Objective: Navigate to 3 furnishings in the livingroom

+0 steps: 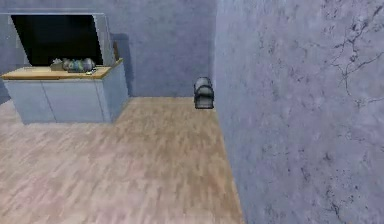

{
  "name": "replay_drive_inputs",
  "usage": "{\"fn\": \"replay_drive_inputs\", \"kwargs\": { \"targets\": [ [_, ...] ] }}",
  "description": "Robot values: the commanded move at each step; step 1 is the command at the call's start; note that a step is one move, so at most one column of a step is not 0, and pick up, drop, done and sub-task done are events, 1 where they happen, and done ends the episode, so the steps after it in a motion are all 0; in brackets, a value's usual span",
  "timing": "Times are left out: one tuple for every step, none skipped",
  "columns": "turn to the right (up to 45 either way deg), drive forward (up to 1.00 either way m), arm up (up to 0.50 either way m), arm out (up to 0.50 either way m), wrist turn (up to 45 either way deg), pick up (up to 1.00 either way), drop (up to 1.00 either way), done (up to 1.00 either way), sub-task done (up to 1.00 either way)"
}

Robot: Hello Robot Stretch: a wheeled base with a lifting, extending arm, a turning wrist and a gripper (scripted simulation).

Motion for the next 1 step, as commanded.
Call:
{"fn": "replay_drive_inputs", "kwargs": {
  "targets": [
    [-15.0,0.00,0.00,0.00,0.0,0.00,0.00,0.00,0.00]
  ]
}}
